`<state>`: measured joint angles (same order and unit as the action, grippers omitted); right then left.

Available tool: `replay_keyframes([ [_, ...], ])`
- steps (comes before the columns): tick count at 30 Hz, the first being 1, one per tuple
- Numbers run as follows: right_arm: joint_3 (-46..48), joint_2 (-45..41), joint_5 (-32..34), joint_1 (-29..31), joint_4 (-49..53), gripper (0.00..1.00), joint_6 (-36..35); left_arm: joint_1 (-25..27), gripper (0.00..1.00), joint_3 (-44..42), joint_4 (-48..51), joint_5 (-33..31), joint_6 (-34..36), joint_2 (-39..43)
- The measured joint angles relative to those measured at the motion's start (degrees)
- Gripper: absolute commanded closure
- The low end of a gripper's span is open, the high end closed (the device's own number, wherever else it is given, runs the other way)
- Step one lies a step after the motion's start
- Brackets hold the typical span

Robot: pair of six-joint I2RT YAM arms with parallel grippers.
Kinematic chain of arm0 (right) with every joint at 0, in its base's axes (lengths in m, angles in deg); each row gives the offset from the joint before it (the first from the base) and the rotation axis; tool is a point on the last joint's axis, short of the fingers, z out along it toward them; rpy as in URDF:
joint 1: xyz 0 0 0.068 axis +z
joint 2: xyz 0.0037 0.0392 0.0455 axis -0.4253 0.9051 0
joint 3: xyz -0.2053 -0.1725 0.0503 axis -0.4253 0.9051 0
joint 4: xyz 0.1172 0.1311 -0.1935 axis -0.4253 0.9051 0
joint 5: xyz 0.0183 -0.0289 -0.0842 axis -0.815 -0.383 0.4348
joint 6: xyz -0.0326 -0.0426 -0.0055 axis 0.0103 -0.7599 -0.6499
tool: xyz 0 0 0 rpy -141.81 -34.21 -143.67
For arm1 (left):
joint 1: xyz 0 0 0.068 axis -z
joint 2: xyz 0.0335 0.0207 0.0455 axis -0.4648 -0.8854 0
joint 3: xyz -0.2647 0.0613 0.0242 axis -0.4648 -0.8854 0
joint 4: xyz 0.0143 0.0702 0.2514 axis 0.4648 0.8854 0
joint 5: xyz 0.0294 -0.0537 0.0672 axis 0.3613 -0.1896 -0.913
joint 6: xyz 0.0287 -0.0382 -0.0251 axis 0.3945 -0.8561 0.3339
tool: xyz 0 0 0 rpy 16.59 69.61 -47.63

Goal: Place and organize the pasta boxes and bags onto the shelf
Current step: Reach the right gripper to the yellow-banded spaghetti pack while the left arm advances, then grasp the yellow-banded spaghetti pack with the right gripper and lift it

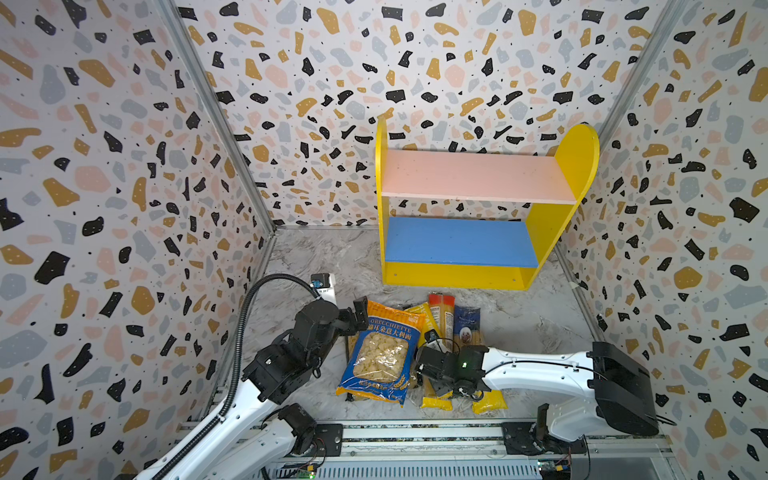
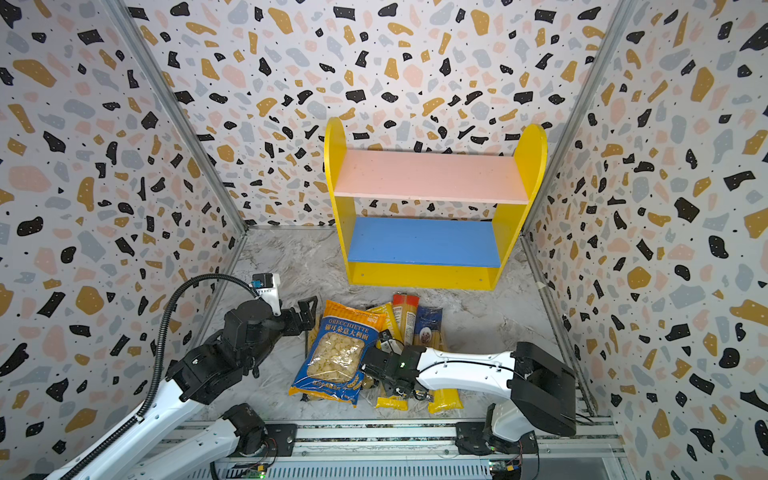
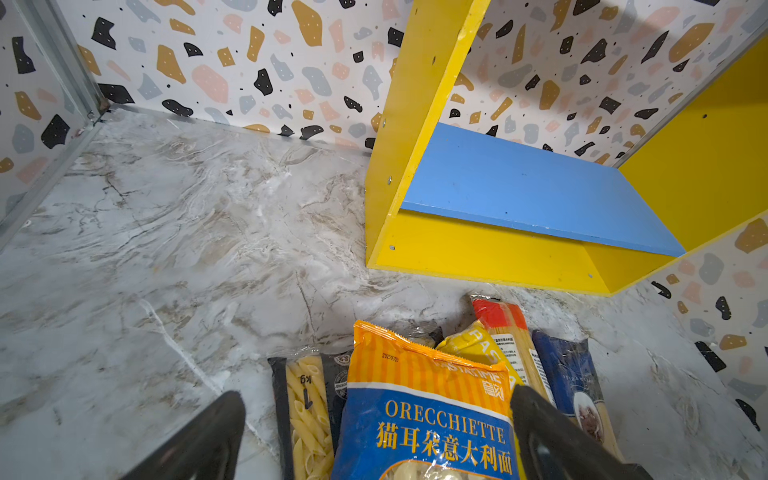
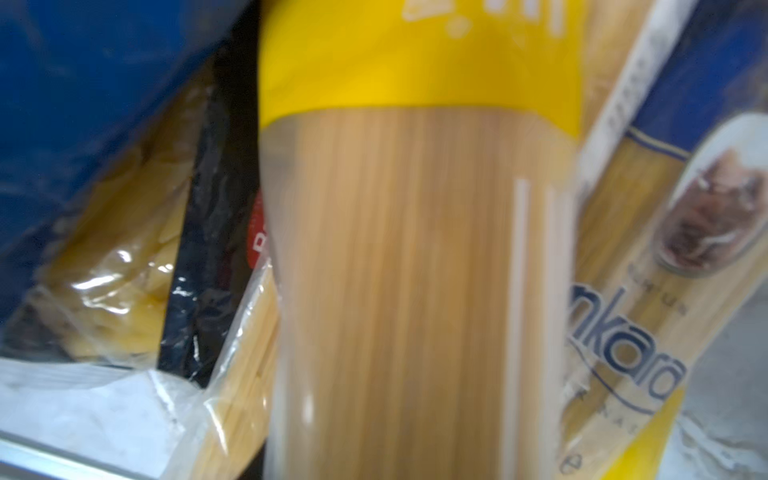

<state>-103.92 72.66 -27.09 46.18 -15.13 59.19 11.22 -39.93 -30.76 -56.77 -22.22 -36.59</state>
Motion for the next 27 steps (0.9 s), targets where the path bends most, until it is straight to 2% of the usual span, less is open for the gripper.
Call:
replay_keyframes([
  [8, 4.83, -12.61, -4.61, -4.33, 0.83, 0.71, -0.72, 0.00, 0.00, 0.02, 0.13, -0.17, 1.05, -0.44],
  [16, 7.89, -24.13, -9.27, -12.39, 3.50, 0.75, -3.17, 0.00, 0.00, 0.79, 0.20, -0.22, 1.25, -1.09],
  [20, 7.93, -26.82, -10.27, -15.06, 4.50, 0.76, -3.91, 0.00, 0.00, 0.81, 0.22, -0.22, 1.27, -1.16],
  [27, 7.67, -28.68, -13.00, -15.93, 5.60, 0.78, -5.44, 0.00, 0.00, 0.81, 0.24, -0.24, 1.27, -1.73],
])
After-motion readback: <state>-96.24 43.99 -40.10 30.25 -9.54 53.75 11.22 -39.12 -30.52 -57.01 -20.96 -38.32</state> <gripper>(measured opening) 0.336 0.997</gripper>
